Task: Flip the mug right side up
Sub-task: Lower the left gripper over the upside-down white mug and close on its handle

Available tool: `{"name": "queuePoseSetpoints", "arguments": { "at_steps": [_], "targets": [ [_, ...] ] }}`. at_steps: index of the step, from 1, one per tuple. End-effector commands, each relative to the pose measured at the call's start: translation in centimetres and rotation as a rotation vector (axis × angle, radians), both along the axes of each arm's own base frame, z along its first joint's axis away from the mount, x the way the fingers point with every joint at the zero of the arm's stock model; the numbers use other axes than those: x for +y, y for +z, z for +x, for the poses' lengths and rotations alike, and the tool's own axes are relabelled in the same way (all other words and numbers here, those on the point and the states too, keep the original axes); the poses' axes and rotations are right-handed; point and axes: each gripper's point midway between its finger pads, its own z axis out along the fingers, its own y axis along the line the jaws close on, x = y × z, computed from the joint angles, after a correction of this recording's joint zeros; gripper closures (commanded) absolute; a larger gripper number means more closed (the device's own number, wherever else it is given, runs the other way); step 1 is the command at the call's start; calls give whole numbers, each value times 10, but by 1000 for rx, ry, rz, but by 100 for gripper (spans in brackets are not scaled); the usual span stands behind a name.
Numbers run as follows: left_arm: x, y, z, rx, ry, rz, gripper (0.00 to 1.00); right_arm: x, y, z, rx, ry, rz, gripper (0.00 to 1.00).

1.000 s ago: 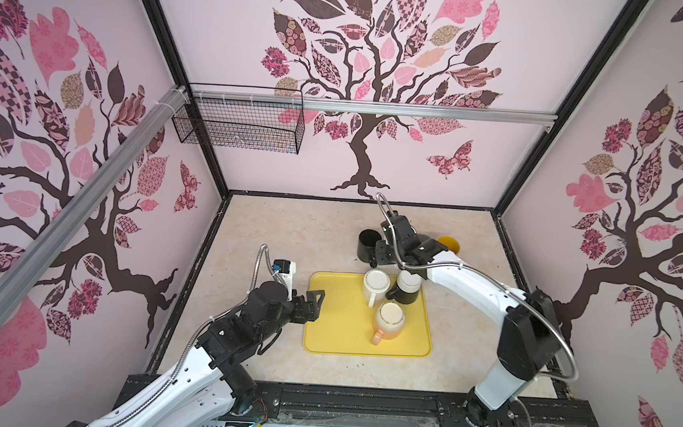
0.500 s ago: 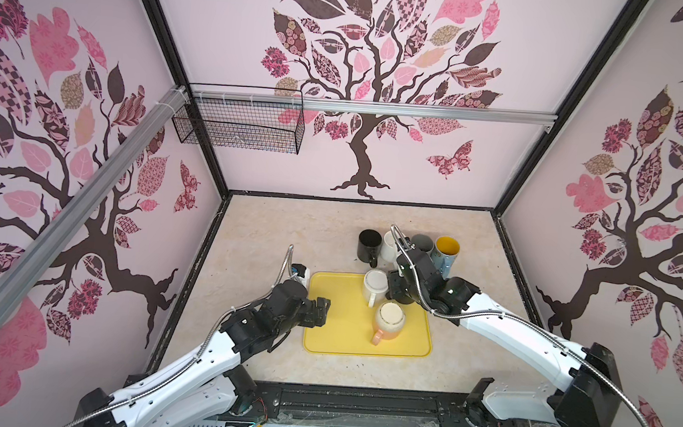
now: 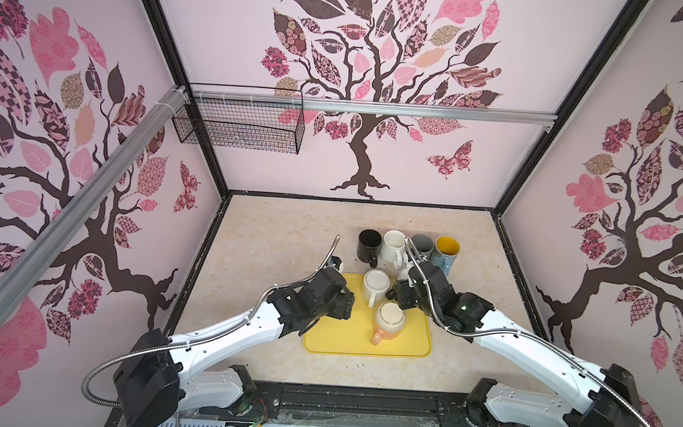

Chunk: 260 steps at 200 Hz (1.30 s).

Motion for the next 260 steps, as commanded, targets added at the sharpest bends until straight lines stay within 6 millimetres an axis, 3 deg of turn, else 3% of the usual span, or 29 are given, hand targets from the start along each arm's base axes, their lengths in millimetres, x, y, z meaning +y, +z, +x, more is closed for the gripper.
{"name": "queuePoseSetpoints", "arguments": {
  "at_steps": [1, 124, 205, 260],
  "targets": [
    [-23, 26, 14, -51, -32, -41, 22, -5, 20, 6, -72, -34, 43, 54],
    [-91, -20, 32, 40, -110, 4, 28, -14, 29, 4, -133, -56, 147, 52],
    [-90, -51, 45, 58, -86, 124, 36, -10, 29, 2, -126, -36, 166, 52],
    [-66, -59, 54, 68, -31, 211, 45, -9, 33, 1, -130, -29, 177, 52]
  ]
}}
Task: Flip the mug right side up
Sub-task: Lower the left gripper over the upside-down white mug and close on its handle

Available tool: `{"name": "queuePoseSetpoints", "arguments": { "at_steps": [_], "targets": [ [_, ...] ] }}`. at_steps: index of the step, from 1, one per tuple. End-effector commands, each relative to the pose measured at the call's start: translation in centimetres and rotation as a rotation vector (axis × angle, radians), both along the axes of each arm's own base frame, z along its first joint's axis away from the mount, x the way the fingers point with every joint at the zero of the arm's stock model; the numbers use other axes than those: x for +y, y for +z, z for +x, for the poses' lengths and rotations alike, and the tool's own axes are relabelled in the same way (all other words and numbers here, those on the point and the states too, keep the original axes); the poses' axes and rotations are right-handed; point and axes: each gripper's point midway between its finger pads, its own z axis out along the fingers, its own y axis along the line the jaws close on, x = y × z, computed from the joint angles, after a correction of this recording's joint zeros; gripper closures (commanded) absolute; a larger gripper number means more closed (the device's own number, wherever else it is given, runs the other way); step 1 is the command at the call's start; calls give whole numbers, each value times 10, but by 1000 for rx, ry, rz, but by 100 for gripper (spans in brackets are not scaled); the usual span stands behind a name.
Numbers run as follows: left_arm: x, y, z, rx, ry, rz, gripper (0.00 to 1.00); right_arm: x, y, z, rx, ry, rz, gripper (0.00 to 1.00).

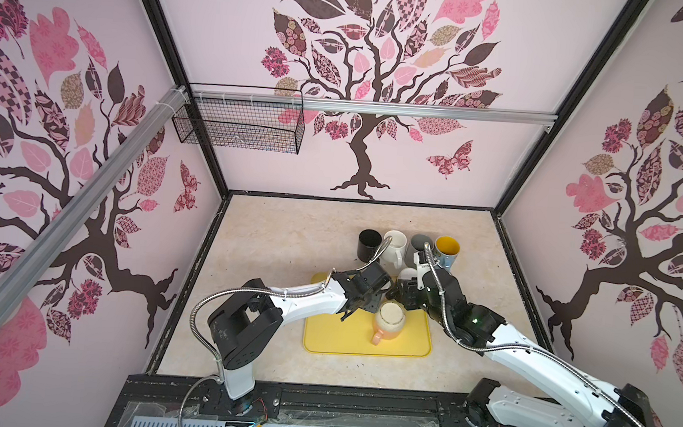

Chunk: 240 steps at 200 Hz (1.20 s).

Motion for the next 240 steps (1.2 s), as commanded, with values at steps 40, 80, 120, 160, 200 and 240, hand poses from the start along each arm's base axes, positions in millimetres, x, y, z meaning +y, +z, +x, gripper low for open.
{"name": "queuePoseSetpoints", "arguments": {
  "at_steps": [40, 80, 120, 160, 200, 240],
  "targets": [
    [-1, 19, 12, -29, -23, -22, 46, 4, 11, 1, -18, 15, 32, 52],
    [-17, 16, 11, -4, -83, -40, 46, 4, 11, 1, -19, 14, 31, 52],
    [-23, 14, 16, -3, -102, -26, 51, 6, 7, 2, -13, 19, 28, 52],
    [-14, 7, 27, -20, -75, 76, 57, 8, 5, 2, -8, 31, 25, 52],
    [-17, 6, 31, -23, -79, 84, 63, 8, 6, 2, -14, 29, 26, 52],
    [-17, 5, 35, -29, -61, 86, 78, 8, 3, 2, -9, 33, 26, 52]
  ]
}}
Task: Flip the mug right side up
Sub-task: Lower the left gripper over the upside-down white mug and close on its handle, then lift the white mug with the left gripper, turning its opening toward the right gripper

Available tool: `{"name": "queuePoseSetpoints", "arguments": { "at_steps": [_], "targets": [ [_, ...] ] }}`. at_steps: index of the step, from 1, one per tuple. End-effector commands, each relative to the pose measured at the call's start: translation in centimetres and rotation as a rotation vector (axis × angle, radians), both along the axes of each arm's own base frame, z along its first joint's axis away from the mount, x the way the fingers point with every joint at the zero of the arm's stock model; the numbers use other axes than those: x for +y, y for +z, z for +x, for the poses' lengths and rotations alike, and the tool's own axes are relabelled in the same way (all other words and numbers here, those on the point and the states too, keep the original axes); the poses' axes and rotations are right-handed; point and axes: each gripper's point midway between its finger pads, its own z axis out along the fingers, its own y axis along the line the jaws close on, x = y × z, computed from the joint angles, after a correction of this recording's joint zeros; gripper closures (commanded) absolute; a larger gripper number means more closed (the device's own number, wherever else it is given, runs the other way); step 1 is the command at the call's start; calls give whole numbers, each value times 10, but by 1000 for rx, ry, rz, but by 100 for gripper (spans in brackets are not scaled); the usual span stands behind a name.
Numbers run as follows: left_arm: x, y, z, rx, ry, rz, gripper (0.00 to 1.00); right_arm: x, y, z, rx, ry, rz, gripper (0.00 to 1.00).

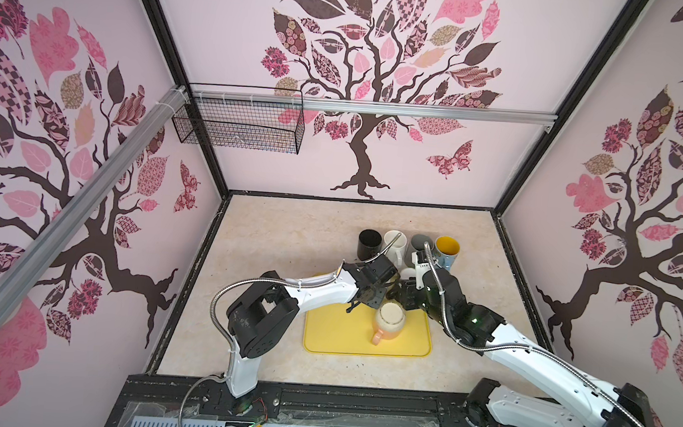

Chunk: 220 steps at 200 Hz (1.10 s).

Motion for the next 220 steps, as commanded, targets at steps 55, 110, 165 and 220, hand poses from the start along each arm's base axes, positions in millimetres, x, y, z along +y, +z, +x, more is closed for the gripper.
{"name": "queuePoseSetpoints", "arguments": {
  "at_steps": [55, 110, 165, 220],
  "targets": [
    [0, 23, 25, -110, 47, -12, 100, 4, 4, 0, -7, 24, 18, 52],
    [14, 51, 19, -190, 54, -12, 100, 6, 14, -5, -19, 47, 46, 52],
    [37, 76, -1, -236, 87, -65, 100, 21, 29, -23, -26, 136, 222, 52],
    [75, 134, -36, -324, 122, -240, 100, 44, 24, -37, 31, 215, 431, 53]
  ]
}}
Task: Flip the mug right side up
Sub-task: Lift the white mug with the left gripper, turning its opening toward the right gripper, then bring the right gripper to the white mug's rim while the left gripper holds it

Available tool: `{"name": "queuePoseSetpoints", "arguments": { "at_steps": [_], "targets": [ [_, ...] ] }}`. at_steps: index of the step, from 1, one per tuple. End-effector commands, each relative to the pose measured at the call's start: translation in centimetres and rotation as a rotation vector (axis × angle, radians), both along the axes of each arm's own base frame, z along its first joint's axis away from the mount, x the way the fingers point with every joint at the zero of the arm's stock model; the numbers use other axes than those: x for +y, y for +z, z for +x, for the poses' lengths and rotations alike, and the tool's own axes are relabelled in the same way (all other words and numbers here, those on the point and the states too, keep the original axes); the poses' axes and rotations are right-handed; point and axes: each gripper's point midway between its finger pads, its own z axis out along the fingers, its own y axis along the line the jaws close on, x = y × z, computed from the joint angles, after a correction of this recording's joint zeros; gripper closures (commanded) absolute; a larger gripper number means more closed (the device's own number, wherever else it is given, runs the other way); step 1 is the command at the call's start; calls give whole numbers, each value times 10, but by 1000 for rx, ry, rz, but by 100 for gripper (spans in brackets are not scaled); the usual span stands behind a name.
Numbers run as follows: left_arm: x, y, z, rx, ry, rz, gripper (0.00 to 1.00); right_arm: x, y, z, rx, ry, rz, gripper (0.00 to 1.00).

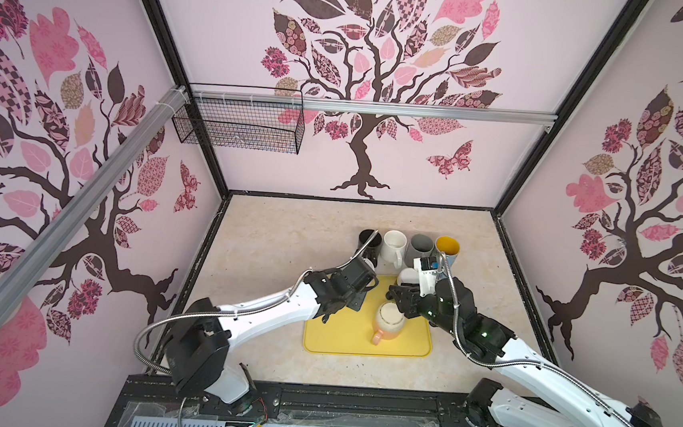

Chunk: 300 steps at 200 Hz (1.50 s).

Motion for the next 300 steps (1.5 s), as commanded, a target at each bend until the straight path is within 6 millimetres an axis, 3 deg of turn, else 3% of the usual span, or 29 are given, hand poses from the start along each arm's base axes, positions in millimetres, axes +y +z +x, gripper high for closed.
{"name": "queuePoseSetpoints", "arguments": {
  "at_steps": [1, 43, 79, 111, 175, 235, 300],
  "targets": [
    [9, 48, -2, -123, 36, -153, 100, 17, 10, -6, 17, 58, 157, 53],
    [25, 100, -34, -181, -11, -377, 100, 37, 17, -14, 61, 138, 345, 52],
    [25, 149, -61, -228, -106, -641, 100, 44, 39, -26, 26, 214, 518, 47],
    [23, 175, -71, -219, -152, -846, 100, 46, 63, -43, -2, 315, 652, 45],
    [-5, 192, -80, -121, -264, -1102, 100, 57, 93, -65, 31, 487, 811, 41],
    [-24, 193, -85, -50, -342, -1217, 100, 58, 107, -62, 60, 505, 923, 47],
    [-34, 185, -97, -20, -382, -1225, 100, 37, 128, -50, -30, 385, 1022, 55]
  ]
}}
